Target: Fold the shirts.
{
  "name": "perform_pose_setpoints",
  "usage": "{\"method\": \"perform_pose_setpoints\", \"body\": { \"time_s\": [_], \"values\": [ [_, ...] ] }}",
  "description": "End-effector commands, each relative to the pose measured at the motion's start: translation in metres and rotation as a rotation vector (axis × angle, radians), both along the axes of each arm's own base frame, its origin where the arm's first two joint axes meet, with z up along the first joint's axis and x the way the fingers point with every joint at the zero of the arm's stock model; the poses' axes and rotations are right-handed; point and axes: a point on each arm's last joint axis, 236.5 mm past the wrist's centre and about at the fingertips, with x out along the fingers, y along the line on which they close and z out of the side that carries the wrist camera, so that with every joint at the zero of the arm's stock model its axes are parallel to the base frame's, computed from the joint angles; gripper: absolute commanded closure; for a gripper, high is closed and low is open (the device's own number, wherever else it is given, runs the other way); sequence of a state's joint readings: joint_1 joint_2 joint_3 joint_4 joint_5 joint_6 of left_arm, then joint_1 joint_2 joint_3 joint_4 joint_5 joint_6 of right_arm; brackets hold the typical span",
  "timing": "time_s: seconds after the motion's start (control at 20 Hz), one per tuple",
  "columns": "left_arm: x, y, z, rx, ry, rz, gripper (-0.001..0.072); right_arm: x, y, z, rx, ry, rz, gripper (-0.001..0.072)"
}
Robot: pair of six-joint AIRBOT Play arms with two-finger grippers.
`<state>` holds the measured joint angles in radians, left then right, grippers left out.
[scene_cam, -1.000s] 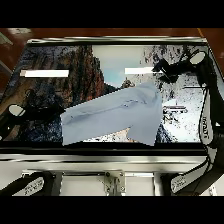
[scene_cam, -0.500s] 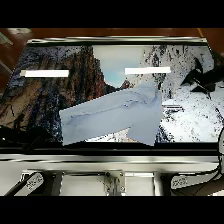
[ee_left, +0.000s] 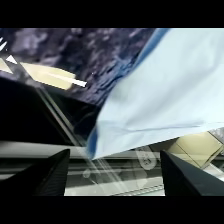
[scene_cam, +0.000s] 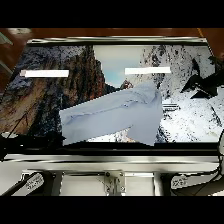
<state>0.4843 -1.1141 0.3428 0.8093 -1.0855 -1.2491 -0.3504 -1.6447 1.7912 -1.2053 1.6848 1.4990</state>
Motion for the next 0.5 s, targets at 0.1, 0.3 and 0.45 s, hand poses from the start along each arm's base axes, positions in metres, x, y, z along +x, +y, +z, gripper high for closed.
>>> {"method": "perform_pose_setpoints", "body": {
  "time_s": [0.1, 0.3, 0.45],
  "values": [
    [0.033, -0.013, -0.016, 0.047, -0.066, 0.061, 0.0016, 0.008, 0.015, -0.001, -0.015, -0.021, 0.034, 0.0038],
    [0.048, -0.023, -0.011, 0.032, -0.099, 0.109, 0.066, 0.0, 0.015, -0.009, -0.014, 0.021, 0.025, 0.0038],
    [0.045, -0.029, -0.007, 0.005, -0.095, 0.084, 0.0668, -0.036, 0.028, -0.052, 0.052, 0.171, 0.075, 0.0037]
  ]
}}
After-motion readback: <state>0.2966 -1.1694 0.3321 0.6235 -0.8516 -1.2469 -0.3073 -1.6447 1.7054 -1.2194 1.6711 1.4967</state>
